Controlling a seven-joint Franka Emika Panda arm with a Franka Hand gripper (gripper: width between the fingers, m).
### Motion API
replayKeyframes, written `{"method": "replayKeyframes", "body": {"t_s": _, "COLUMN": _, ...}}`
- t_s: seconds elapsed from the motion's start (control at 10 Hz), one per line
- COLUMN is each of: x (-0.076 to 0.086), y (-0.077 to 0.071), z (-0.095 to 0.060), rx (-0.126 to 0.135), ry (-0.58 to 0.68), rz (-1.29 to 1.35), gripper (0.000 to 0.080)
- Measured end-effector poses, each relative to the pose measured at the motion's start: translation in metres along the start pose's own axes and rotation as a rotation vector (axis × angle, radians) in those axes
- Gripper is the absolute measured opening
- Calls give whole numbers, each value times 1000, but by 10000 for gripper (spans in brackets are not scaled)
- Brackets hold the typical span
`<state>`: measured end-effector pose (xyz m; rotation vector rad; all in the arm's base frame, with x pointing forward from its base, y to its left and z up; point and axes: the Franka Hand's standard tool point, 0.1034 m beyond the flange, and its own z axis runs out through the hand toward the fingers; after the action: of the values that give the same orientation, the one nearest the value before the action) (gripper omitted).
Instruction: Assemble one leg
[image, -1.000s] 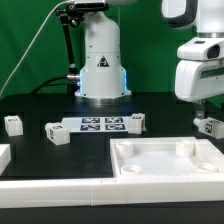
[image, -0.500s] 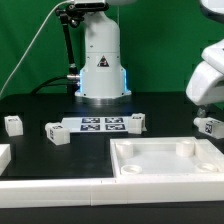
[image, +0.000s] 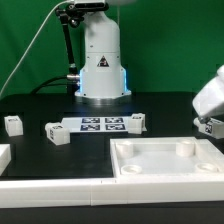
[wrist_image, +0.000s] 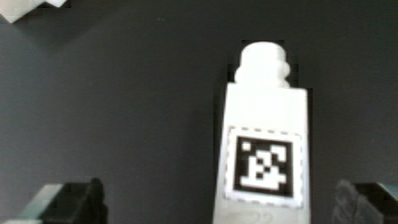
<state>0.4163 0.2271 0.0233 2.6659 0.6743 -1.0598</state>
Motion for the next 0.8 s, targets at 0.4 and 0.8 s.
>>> {"method": "replayKeyframes", "body": {"t_s": 0.4, "x": 5, "y": -3, "z": 16, "rx": 15, "ry": -28, "rz": 48, "gripper": 649}}
{"method": "replayKeyframes", "body": {"t_s": 0.8, "x": 6, "y": -2, "z": 21, "rx": 19, "ry": -38, "rz": 103, "gripper": 649}}
